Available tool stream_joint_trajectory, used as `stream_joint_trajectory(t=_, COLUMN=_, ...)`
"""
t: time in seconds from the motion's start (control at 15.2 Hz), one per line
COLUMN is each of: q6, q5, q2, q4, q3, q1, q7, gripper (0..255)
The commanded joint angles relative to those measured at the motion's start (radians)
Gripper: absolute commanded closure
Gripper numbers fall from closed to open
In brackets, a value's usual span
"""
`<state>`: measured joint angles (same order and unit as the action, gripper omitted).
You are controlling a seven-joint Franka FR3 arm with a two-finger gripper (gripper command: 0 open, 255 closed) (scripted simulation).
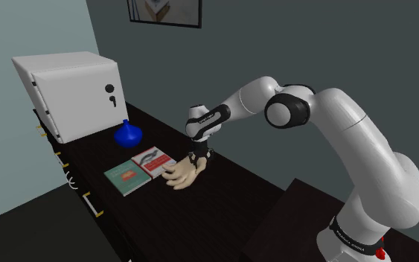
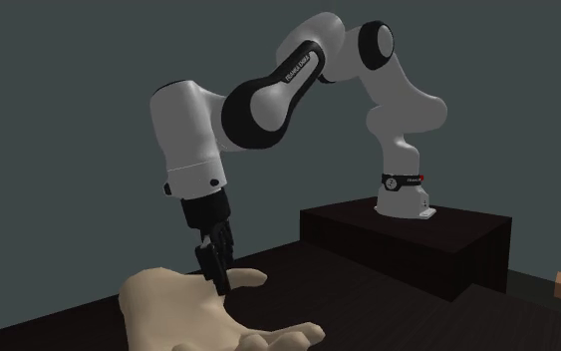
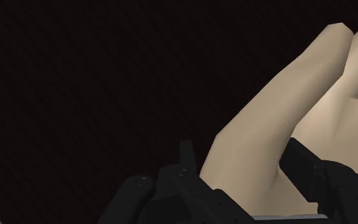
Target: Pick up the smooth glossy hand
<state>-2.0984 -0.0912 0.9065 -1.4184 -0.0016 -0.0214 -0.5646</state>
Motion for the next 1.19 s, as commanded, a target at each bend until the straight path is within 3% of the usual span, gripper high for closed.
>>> stream_joint_trajectory(t=0.0, q6=-0.003, q5=0.000, q2=0.001, q4=-0.005, q3=0.001, q1=-0.002, q7=0.000, gripper=255)
stream_joint_trajectory(t=1.12, q6=0.110, q5=0.004, q2=-0.140, q4=-0.031, q3=-0.002, q1=-0.002, q7=-0.009, gripper=255)
